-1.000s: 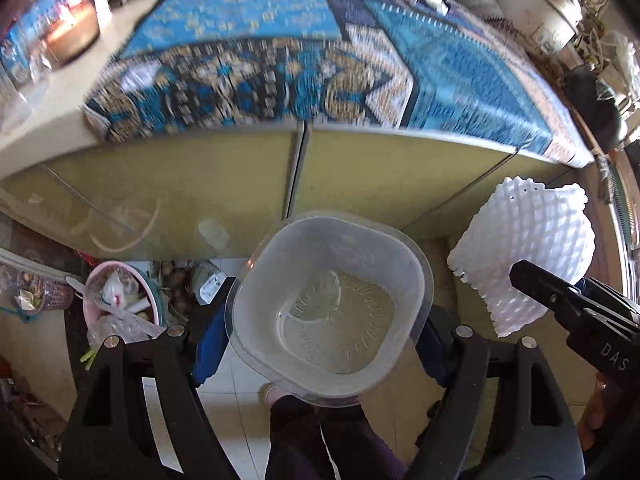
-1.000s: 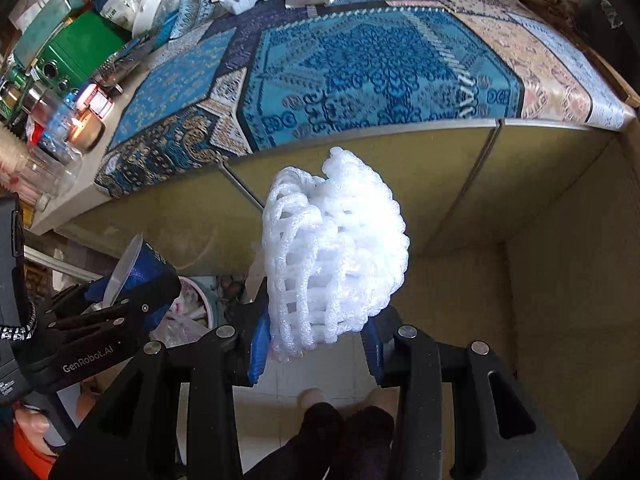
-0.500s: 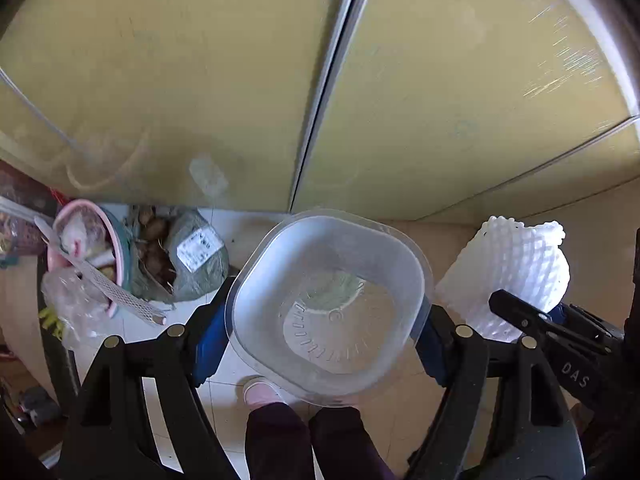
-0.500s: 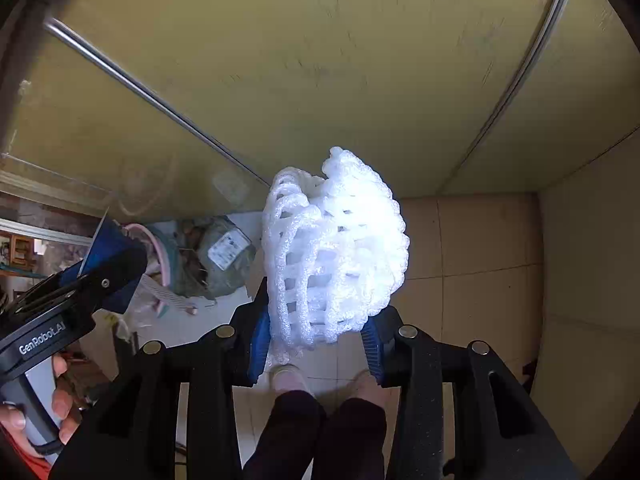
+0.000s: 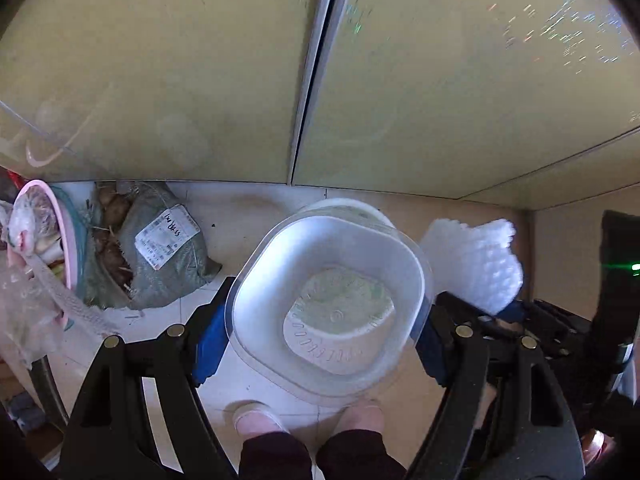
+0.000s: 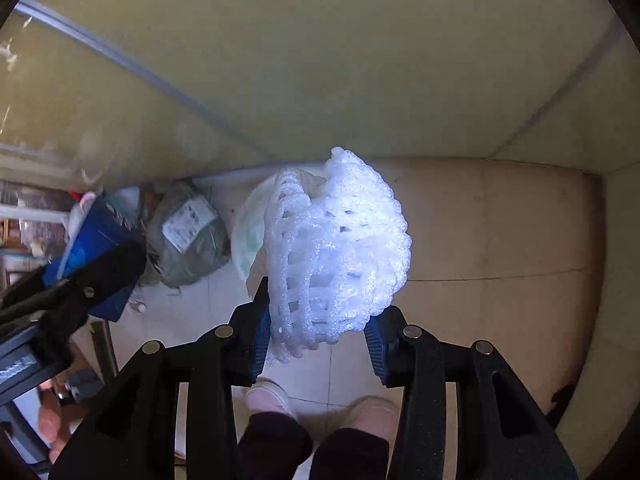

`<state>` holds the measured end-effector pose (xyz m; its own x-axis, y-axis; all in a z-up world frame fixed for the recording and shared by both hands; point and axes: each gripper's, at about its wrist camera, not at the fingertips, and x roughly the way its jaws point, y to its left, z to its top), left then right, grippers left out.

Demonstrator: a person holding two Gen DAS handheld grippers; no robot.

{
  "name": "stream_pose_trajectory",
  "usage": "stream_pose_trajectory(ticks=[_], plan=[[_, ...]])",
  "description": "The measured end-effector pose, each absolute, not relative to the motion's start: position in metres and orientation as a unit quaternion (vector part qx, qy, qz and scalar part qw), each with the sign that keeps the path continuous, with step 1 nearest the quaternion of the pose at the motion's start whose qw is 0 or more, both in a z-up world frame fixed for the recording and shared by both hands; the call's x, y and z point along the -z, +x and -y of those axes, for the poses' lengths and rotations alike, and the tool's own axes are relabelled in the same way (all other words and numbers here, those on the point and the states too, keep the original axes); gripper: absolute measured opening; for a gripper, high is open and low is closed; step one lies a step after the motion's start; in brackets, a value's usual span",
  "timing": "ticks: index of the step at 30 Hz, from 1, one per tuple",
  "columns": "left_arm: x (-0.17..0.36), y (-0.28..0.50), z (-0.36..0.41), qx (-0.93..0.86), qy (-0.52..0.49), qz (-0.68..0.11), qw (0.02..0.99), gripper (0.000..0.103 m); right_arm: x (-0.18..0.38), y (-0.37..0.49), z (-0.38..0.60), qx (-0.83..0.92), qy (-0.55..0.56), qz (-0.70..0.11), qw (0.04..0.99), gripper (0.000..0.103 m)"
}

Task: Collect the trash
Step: 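Carry the foam net and clear tub down toward the white floor bin, then open the right gripper over the bin while the left gripper releases the tub into it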

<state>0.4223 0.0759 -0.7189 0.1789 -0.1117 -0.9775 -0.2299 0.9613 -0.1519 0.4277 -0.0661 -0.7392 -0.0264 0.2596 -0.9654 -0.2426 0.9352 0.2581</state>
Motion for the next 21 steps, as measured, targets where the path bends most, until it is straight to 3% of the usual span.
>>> stream_pose_trajectory(ticks=[10, 15, 21], plan=[[0.761, 0.429, -0.086, -0.055, -0.135, -0.643, 0.752, 0.078, 0.773, 0.434, 0.064, -0.23, -0.02, -0.698, 0.678, 0.051], [0.773, 0.426, -0.091, -0.056, -0.132, -0.648, 0.748, 0.078, 0.767, 0.432, 0.071, -0.234, -0.022, -0.681, 0.693, 0.071], [0.785, 0.427, -0.093, -0.052, -0.136, -0.651, 0.745, 0.078, 0.771, 0.434, 0.072, -0.215, -0.049, -0.673, 0.706, 0.073]])
